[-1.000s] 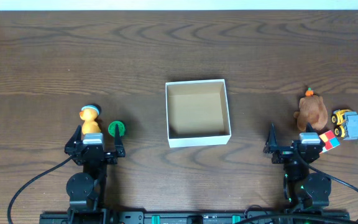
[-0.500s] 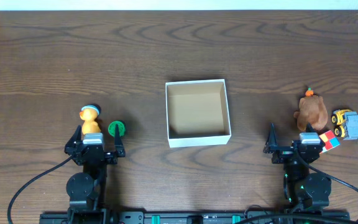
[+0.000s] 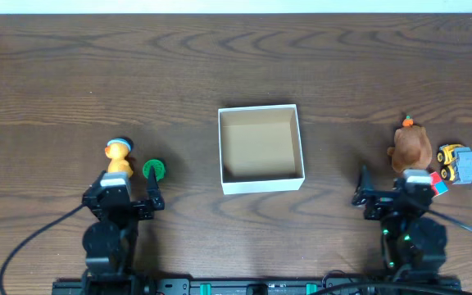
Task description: Pack container
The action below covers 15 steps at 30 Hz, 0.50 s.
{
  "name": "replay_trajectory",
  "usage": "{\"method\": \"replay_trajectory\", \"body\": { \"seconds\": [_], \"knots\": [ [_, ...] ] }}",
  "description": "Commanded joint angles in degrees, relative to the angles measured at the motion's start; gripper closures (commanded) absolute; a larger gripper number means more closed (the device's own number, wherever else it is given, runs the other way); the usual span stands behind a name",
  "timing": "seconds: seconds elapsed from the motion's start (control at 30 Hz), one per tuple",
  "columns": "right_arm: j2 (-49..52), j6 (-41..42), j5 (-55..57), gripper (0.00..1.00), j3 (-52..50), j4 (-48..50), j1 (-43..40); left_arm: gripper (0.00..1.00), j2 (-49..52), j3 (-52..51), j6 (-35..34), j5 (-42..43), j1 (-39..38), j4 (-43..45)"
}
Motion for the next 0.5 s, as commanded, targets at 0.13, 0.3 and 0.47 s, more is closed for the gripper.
{"method": "replay_trajectory", "body": {
  "seconds": [0.13,0.3,0.47],
  "knots": [
    [21.2,0.8,2.1,0.01,23.0,-15.5,-5.6,0.02,16.7,19.8,-8.5,-0.8,0.3,-15.7],
    [39.5,-2.5,-3.5,0.01,42.1,-31.6,-13.3,0.02,27.6,31.0,-11.2,-0.8,0.3,-28.9],
    [53.4,-3.0,-4.3,0.01,59.6,-44.5,-21.4,0.02,32.2,34.9,-11.2,-0.8,0.3,-34.1]
  ]
}}
